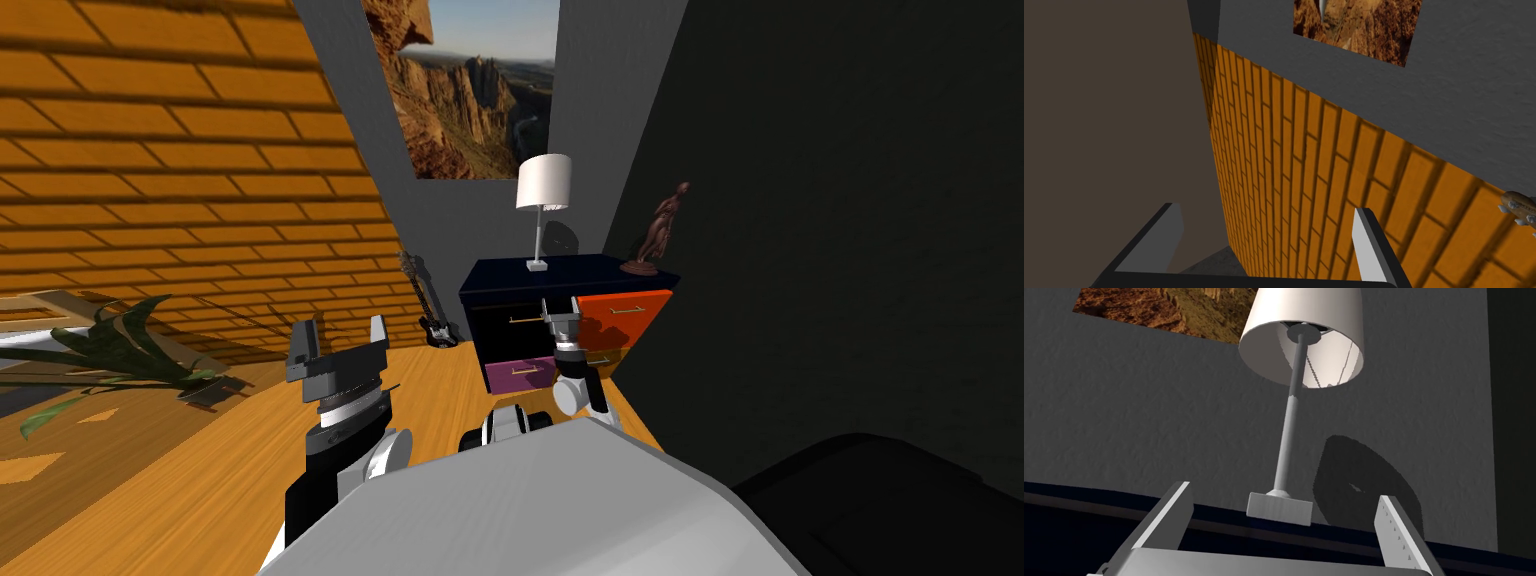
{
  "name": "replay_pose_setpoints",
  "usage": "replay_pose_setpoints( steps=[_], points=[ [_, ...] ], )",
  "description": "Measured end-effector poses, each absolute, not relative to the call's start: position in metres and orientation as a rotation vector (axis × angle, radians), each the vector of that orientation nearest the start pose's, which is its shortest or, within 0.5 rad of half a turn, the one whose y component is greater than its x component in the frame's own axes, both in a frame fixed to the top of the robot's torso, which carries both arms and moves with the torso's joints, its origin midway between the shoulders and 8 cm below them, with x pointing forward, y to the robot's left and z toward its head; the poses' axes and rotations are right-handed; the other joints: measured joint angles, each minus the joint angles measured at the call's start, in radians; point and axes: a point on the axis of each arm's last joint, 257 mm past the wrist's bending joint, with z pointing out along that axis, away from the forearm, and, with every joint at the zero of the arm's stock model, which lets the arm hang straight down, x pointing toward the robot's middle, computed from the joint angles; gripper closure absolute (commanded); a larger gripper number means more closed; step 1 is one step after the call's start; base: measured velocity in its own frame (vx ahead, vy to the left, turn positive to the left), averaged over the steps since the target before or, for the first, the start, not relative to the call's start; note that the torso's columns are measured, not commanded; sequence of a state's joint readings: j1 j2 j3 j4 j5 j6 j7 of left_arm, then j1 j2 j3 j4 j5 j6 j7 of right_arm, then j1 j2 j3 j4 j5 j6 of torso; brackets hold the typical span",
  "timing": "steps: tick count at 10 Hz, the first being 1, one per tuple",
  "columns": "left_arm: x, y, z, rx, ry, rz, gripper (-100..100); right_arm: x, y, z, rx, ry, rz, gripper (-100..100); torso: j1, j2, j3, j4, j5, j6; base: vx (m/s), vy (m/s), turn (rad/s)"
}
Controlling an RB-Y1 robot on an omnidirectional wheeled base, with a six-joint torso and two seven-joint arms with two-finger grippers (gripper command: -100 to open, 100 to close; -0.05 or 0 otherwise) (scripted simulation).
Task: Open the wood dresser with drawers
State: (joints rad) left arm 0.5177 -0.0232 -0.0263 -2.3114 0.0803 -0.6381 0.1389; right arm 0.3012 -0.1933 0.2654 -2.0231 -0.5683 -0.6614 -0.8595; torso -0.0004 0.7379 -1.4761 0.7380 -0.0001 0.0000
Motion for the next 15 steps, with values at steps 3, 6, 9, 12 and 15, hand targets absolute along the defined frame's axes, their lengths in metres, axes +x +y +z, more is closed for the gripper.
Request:
replay_pose_setpoints(
  steps=[3, 6, 9, 12, 15],
  points=[
    [0.310, 0.282, 0.057, -0.642, 0.394, -1.529, 0, 0.401, -0.235, -0.031, -1.405, 0.110, -2.935, -100, 0.000, 0.000, 0.000, 0.000, 0.000, 0.000, -0.004, 0.016, 0.009],
    [0.310, 0.282, 0.057, -0.642, 0.394, -1.529, 0, 0.409, -0.232, -0.044, -1.389, 0.220, -2.798, -100, 0.001, 0.000, 0.000, 0.000, 0.000, 0.000, -0.007, 0.023, 0.017],
    [0.310, 0.282, 0.057, -0.642, 0.394, -1.529, 0, 0.417, -0.228, -0.057, -1.370, 0.318, -2.668, -100, 0.000, 0.000, 0.000, 0.000, 0.000, 0.000, -0.003, 0.019, 0.012],
    [0.310, 0.282, 0.057, -0.642, 0.394, -1.529, 0, 0.424, -0.225, -0.068, -1.349, 0.394, -2.563, -100, 0.000, 0.000, 0.000, 0.000, 0.000, 0.000, -0.006, 0.020, 0.022],
    [0.310, 0.282, 0.057, -0.642, 0.394, -1.529, 0, 0.432, -0.221, -0.086, -1.330, 0.493, -2.421, -100, 0.001, 0.000, 0.000, 0.000, 0.000, 0.000, -0.005, 0.024, 0.016]
  ],
)
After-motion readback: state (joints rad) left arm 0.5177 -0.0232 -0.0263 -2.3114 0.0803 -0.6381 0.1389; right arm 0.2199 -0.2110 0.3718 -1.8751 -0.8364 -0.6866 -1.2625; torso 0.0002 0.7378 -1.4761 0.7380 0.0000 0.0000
